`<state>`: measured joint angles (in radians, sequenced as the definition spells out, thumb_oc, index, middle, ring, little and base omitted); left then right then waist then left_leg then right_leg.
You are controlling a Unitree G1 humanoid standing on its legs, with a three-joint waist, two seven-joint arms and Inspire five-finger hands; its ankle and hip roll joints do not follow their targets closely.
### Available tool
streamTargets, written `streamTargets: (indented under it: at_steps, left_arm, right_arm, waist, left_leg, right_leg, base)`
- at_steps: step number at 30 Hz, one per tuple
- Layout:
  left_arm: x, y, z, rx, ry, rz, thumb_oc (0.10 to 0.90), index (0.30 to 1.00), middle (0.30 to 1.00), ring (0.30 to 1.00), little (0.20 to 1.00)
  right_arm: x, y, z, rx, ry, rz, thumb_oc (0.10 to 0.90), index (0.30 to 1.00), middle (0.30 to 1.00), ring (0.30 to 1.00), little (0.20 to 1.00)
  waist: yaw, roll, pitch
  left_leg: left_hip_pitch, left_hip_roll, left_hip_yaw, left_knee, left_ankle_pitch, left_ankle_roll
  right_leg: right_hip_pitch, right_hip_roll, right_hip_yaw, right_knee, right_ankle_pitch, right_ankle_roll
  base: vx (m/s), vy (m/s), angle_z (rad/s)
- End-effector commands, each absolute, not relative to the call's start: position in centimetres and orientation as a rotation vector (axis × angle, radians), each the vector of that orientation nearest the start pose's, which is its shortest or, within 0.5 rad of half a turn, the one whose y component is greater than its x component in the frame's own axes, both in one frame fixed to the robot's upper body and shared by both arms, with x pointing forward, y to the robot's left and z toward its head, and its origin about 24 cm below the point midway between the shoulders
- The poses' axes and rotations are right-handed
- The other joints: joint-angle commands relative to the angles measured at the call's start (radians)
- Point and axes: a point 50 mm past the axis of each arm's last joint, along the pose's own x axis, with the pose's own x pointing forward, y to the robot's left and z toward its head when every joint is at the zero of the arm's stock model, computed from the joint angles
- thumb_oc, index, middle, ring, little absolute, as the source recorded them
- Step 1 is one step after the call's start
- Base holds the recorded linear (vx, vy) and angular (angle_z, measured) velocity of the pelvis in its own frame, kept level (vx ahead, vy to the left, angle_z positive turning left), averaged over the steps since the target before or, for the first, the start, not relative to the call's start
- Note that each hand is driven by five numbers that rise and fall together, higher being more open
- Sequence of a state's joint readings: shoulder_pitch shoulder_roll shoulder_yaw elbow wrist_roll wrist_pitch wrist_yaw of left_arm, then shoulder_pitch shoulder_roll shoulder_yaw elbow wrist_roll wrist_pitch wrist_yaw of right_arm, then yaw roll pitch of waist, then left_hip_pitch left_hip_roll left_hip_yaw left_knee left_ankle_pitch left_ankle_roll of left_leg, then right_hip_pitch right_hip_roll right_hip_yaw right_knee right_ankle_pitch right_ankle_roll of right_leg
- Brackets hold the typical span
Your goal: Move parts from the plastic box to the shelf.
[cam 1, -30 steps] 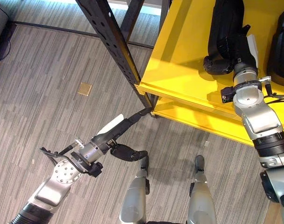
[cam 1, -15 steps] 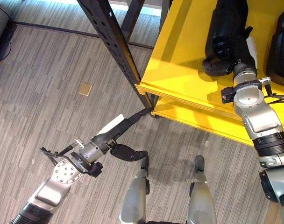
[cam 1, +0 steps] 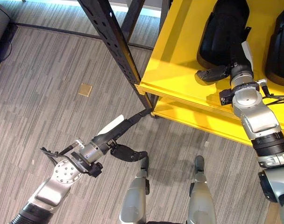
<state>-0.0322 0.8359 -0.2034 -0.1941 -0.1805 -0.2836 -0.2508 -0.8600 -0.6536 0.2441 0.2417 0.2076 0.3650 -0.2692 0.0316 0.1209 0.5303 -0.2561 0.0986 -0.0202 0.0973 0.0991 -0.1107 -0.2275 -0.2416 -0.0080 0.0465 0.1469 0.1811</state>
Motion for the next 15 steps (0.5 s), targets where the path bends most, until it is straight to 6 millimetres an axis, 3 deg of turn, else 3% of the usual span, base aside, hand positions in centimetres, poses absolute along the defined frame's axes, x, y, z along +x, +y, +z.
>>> streamTargets:
  at_steps: [1,8,15]
  left_arm:
    - [23.6,18.6,15.2,0.605,-0.478,-0.607,0.9,1.0,1.0,1.0,1.0]
    - [23.5,18.4,15.2,0.593,-0.478,-0.603,0.9,1.0,1.0,1.0,1.0]
    - [23.3,18.1,15.1,0.572,-0.482,-0.601,0.9,1.0,1.0,1.0,1.0]
  right_arm:
    - [36.4,-19.4,26.7,-0.553,-0.385,-0.189,0.9,1.0,1.0,1.0,1.0]
    - [35.1,-19.6,29.7,-0.845,-0.581,-0.339,0.9,1.0,1.0,1.0,1.0]
    - [33.9,-19.3,31.7,-0.997,-0.704,-0.452,0.9,1.0,1.0,1.0,1.0]
  waist:
    - [0.01,0.003,-0.017]
    - [0.006,0.009,-0.022]
    - [0.004,0.021,-0.027]
  left_leg:
    - [0.029,-0.003,0.079,0.057,-0.144,0.072]
    - [0.03,-0.007,0.077,0.056,-0.145,0.073]
    - [0.036,-0.011,0.076,0.048,-0.143,0.072]
  right_leg:
    - [-0.002,-0.006,-0.017,0.12,-0.158,-0.027]
    - [-0.003,-0.006,-0.012,0.116,-0.154,-0.025]
    - [0.0,-0.009,-0.008,0.111,-0.155,-0.025]
  base:
    - [0.0,0.0,0.0]
    - [0.0,0.0,0.0]
    - [0.0,0.009,0.0]
